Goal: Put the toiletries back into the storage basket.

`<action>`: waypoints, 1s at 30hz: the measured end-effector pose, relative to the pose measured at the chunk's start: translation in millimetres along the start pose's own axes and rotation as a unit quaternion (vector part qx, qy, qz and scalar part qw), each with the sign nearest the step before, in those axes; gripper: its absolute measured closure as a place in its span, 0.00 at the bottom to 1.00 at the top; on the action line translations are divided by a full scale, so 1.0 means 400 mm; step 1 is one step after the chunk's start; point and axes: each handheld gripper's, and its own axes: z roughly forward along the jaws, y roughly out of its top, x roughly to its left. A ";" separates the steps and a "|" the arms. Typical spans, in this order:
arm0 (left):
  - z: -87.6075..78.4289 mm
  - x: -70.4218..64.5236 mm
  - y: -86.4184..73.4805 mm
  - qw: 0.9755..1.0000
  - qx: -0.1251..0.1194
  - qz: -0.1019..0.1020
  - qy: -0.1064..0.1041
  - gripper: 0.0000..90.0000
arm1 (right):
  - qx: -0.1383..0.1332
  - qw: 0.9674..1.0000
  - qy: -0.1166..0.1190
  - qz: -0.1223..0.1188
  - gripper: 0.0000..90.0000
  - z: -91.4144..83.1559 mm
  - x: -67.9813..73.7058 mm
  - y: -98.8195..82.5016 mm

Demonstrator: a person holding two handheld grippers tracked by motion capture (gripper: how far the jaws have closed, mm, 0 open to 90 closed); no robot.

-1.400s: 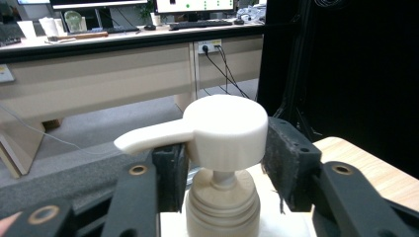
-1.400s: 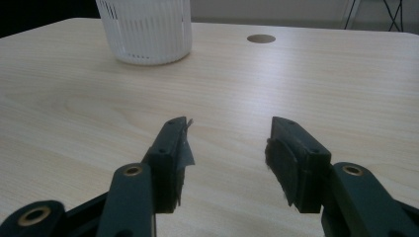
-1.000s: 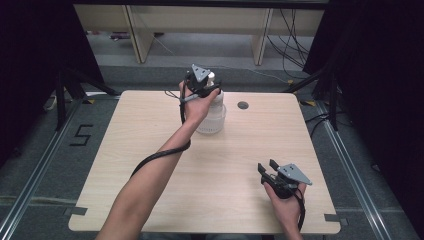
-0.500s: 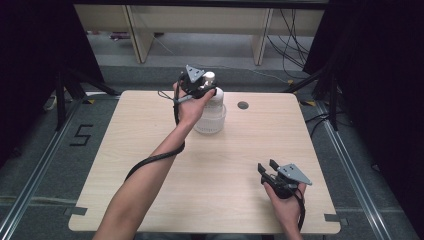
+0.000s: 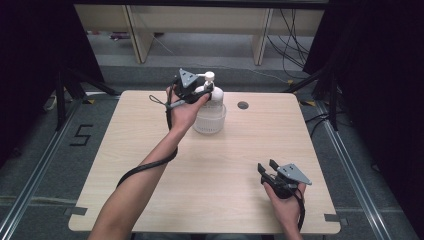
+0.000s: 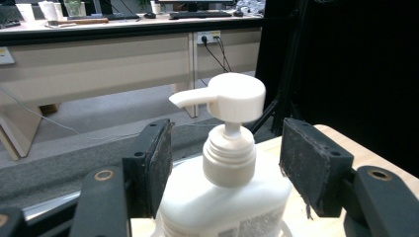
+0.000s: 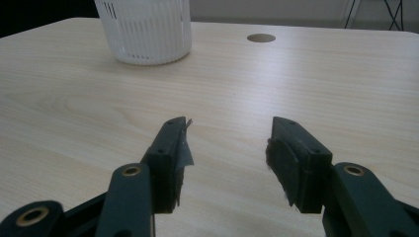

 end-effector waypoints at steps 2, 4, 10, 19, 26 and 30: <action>-0.009 -0.002 0.000 1.000 -0.001 0.004 -0.003 0.41 | 0.000 1.000 0.000 0.000 0.55 0.000 0.000 0.000; -0.019 -0.005 -0.001 1.000 0.000 0.008 -0.006 0.41 | -0.002 1.000 -0.002 -0.010 0.55 0.000 -0.003 0.000; -0.046 -0.006 -0.007 1.000 0.003 0.013 -0.012 0.41 | 0.000 1.000 0.000 0.000 0.55 0.000 0.000 0.000; -0.086 0.009 -0.028 1.000 0.007 0.015 -0.009 0.41 | 0.002 1.000 0.001 -0.002 0.55 0.000 0.000 0.000; -0.114 0.022 -0.053 1.000 0.008 0.017 -0.013 0.40 | 0.002 1.000 0.001 -0.001 0.55 0.001 0.000 0.000; -0.129 0.032 -0.062 1.000 0.007 0.012 -0.019 0.40 | 0.000 1.000 -0.002 -0.005 0.55 0.002 -0.001 0.000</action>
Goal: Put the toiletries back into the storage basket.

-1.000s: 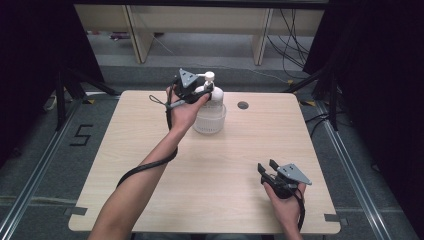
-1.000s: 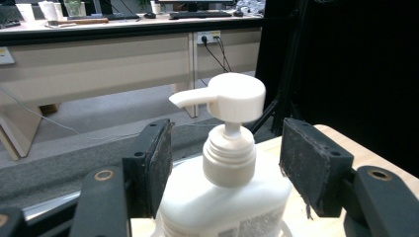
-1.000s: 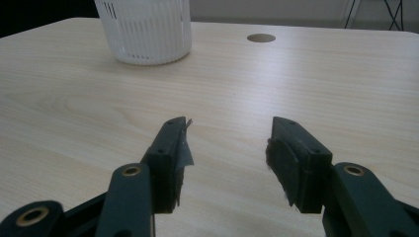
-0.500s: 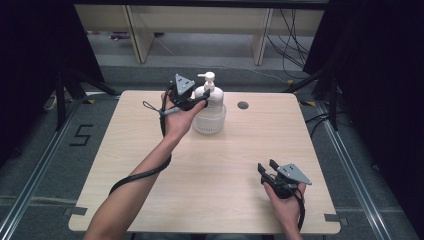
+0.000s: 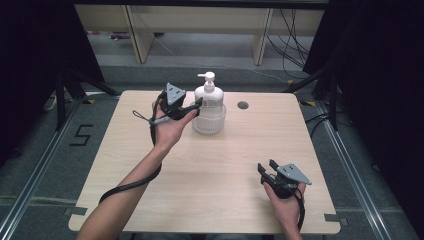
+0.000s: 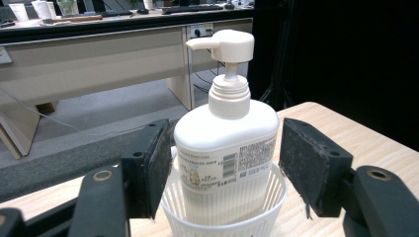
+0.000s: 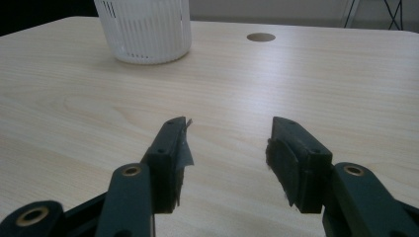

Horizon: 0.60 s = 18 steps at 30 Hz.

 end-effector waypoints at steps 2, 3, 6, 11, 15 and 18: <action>-0.006 0.004 -0.005 1.000 0.000 0.003 -0.003 0.39 | 0.003 1.000 -0.001 0.000 0.55 -0.001 0.000 0.000; -0.008 0.005 -0.008 1.000 0.000 0.004 -0.003 0.39 | 0.001 1.000 0.001 0.000 0.55 0.000 0.000 0.000; -0.019 0.010 -0.019 1.000 -0.002 0.004 -0.005 0.39 | 0.000 1.000 -0.003 -0.005 0.55 -0.001 -0.002 0.001; -0.038 0.020 -0.033 1.000 -0.002 -0.003 -0.009 0.39 | -0.002 1.000 -0.004 -0.006 0.55 -0.001 -0.003 0.000; -0.051 0.027 -0.048 1.000 -0.003 -0.006 -0.007 0.38 | -0.002 1.000 -0.005 -0.006 0.55 -0.001 -0.002 0.000; -0.062 0.031 -0.060 1.000 -0.003 -0.005 -0.008 0.38 | 0.000 1.000 -0.003 -0.006 0.55 -0.001 -0.002 0.001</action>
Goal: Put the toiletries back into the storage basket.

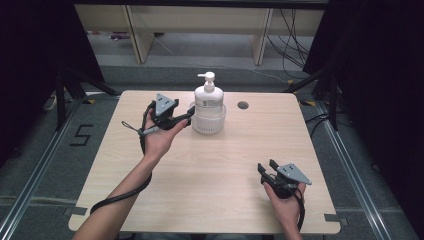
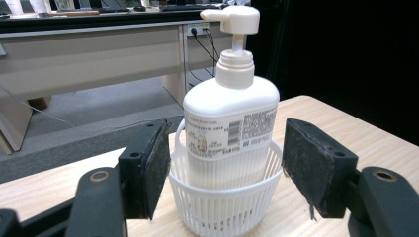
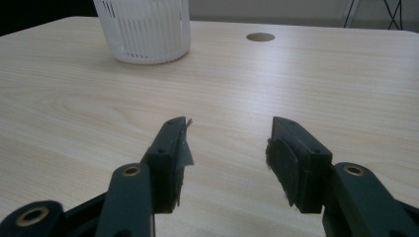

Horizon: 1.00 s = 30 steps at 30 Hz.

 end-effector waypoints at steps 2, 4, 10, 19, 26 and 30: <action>-0.008 0.003 -0.007 1.000 0.000 0.001 0.001 0.38 | 0.001 1.000 0.004 0.006 0.55 0.001 0.002 0.000; -0.015 0.006 -0.011 1.000 -0.002 0.000 0.001 0.38 | 0.001 1.000 0.000 0.005 0.55 0.001 0.003 0.000; -0.038 0.011 -0.026 1.000 -0.001 0.001 -0.001 0.38 | 0.002 1.000 0.003 0.006 0.55 0.001 0.003 0.000; -0.078 0.022 -0.057 1.000 -0.002 -0.006 -0.003 0.38 | 0.002 1.000 0.002 0.006 0.55 0.001 0.002 0.000; -0.101 0.021 -0.083 1.000 -0.001 -0.004 -0.003 0.38 | 0.006 1.000 0.000 0.017 0.55 -0.002 0.008 0.000; -0.112 0.019 -0.101 1.000 0.004 -0.002 -0.004 0.39 | 0.004 1.000 0.000 0.012 0.55 0.000 0.006 -0.001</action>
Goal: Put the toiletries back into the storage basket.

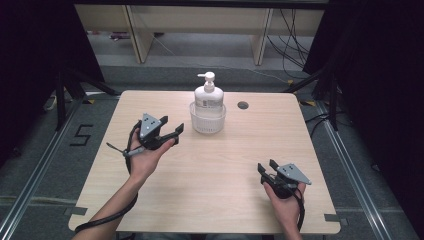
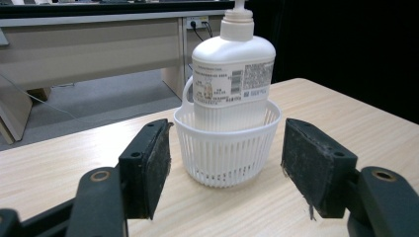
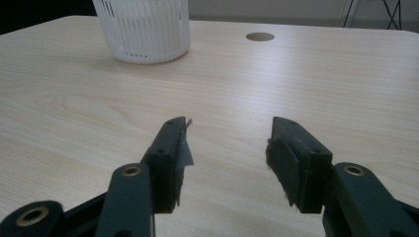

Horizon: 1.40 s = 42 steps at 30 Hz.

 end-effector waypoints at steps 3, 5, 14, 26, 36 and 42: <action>-0.010 0.001 -0.012 1.000 0.002 0.000 0.002 0.39 | -0.002 1.000 -0.001 -0.007 0.55 0.000 -0.003 0.000; -0.017 0.004 -0.020 1.000 0.004 0.001 0.001 0.39 | -0.003 1.000 0.001 -0.006 0.55 0.001 -0.003 0.000; -0.050 0.021 -0.059 1.000 0.010 0.000 0.008 0.39 | 0.001 1.000 -0.003 0.004 0.55 -0.001 0.003 0.000; -0.094 0.046 -0.124 1.000 0.007 0.001 0.014 0.39 | -0.001 1.000 -0.005 -0.008 0.55 0.000 -0.001 0.001; -0.123 0.055 -0.179 1.000 0.004 -0.002 0.014 0.39 | 0.004 1.000 -0.009 -0.010 0.55 -0.002 0.000 0.001; -0.134 0.070 -0.229 1.000 0.008 -0.008 0.019 0.38 | 0.003 1.000 -0.008 -0.009 0.55 -0.002 0.000 0.001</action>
